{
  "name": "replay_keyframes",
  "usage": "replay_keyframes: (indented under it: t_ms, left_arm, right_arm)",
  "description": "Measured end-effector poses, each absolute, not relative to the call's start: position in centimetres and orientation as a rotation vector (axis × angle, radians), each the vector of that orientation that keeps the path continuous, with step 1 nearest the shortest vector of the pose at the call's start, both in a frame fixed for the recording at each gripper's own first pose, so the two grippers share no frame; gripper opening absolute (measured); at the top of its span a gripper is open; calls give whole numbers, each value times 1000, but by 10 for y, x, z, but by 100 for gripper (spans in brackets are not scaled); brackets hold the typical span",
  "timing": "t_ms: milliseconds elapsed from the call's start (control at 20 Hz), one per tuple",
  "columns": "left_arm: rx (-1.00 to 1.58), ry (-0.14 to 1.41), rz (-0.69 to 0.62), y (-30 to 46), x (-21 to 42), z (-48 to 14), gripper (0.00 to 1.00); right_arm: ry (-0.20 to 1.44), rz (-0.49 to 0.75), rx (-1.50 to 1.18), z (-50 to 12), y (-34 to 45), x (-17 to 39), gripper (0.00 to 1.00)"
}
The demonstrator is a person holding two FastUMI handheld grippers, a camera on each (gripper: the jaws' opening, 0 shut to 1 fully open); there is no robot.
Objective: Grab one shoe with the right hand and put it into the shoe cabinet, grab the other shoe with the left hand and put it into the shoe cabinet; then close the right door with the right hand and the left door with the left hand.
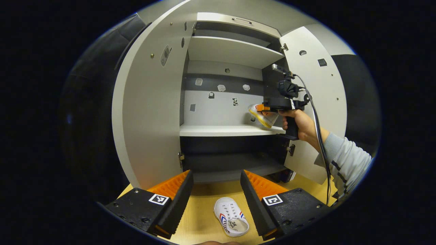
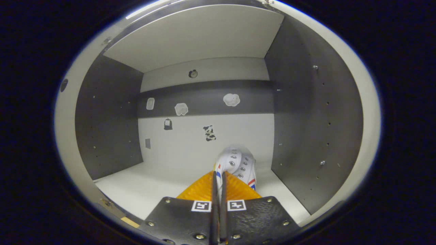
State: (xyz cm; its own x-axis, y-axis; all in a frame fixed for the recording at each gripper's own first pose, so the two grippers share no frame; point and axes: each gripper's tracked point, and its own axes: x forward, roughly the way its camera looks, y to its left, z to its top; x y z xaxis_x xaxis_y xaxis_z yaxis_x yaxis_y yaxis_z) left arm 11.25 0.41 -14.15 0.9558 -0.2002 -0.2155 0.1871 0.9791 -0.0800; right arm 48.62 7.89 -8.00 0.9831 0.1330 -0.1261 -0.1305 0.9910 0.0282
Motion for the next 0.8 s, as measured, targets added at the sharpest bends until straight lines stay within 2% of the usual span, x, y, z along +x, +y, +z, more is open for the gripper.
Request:
replay_keyframes:
  t_ms: [100, 150, 250, 350, 450, 550, 800]
  left_arm:
    - [-60, 227, -197, 3, 109, -142, 85]
    - [-58, 235, -196, 3, 107, -143, 85]
    - [-58, 249, -186, 5, 102, -147, 85]
    - [-55, 246, -165, 10, 98, -148, 85]
    - [-46, 218, -143, 15, 93, -144, 85]
    - [-36, 195, -122, 19, 87, -141, 85]
    - [-46, 184, -98, 23, 69, -140, 85]
  right_arm:
    - [59, 124, -13, -62, 77, 485, 13]
    - [14, 102, -17, -46, 72, 481, 30]
    - [-45, 90, 14, -23, 71, 463, 89]
    - [-75, 89, 60, -8, 69, 439, 98]
    - [-93, 103, 98, 2, 68, 412, 95]
    - [-105, 139, 109, 7, 72, 382, 98]
    - [-129, 140, 74, 15, 63, 294, 98]
